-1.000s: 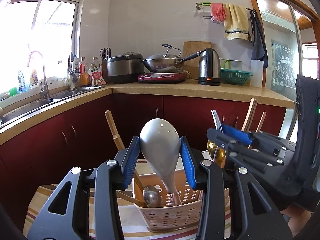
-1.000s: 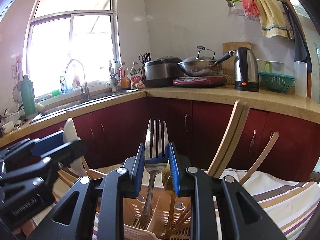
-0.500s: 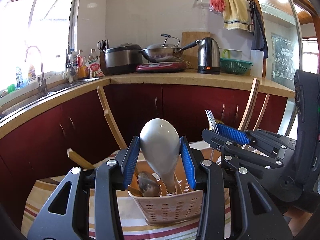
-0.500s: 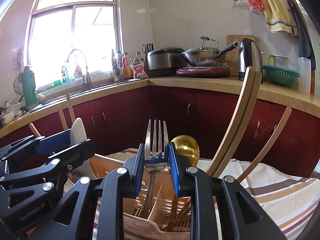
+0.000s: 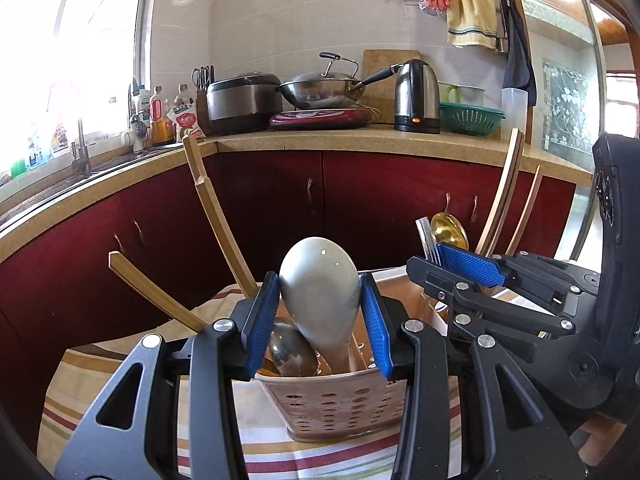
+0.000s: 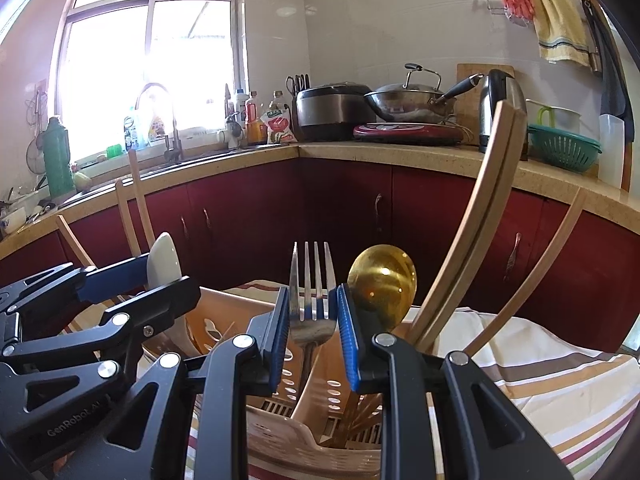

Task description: Organize utensils

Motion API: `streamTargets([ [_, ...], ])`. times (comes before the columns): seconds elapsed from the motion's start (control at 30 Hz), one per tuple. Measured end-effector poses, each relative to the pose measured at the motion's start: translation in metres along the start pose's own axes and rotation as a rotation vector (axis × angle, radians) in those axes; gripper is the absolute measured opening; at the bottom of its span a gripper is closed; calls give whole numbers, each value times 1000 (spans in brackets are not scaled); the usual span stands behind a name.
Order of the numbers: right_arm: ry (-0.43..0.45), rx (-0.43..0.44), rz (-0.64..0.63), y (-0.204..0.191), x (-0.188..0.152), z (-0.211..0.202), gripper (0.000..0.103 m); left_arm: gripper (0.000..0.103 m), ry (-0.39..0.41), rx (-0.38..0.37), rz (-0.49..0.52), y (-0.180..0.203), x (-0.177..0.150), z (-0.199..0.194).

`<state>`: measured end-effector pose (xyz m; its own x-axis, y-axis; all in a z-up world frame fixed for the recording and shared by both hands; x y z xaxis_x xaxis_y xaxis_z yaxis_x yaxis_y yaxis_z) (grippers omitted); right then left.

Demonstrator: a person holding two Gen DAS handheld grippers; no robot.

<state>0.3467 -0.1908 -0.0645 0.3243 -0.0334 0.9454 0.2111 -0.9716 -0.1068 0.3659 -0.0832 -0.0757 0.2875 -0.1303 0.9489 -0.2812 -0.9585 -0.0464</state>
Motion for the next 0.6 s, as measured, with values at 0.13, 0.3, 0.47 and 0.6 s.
streamTargets([
  [0.13, 1, 8, 1, 1, 1, -3, 29, 42, -9, -7, -5, -1, 0, 1],
  [0.3, 5, 13, 12, 4, 1, -6, 36, 45, -20, -27, -15, -3, 0, 0],
  [0.47, 32, 6, 49, 14, 5, -15, 50, 56, -9, -67, -46, -7, 2, -5],
  [0.6, 57, -5, 49, 17, 11, -26, 56, 67, 5, -70, -25, -3, 4, -12],
])
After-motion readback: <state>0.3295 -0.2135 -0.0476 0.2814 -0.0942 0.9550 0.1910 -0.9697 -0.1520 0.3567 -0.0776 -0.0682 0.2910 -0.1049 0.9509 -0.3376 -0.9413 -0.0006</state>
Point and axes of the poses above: each gripper's, at about its wrist camera, not at the fingertips, and z roughly the way its jaws point, y to its right, x to its top, the point moved 2 cm from there along z, roughly the way its jaws point, and after that the axes turned 8 degrees about y, right-handed, at the moved point
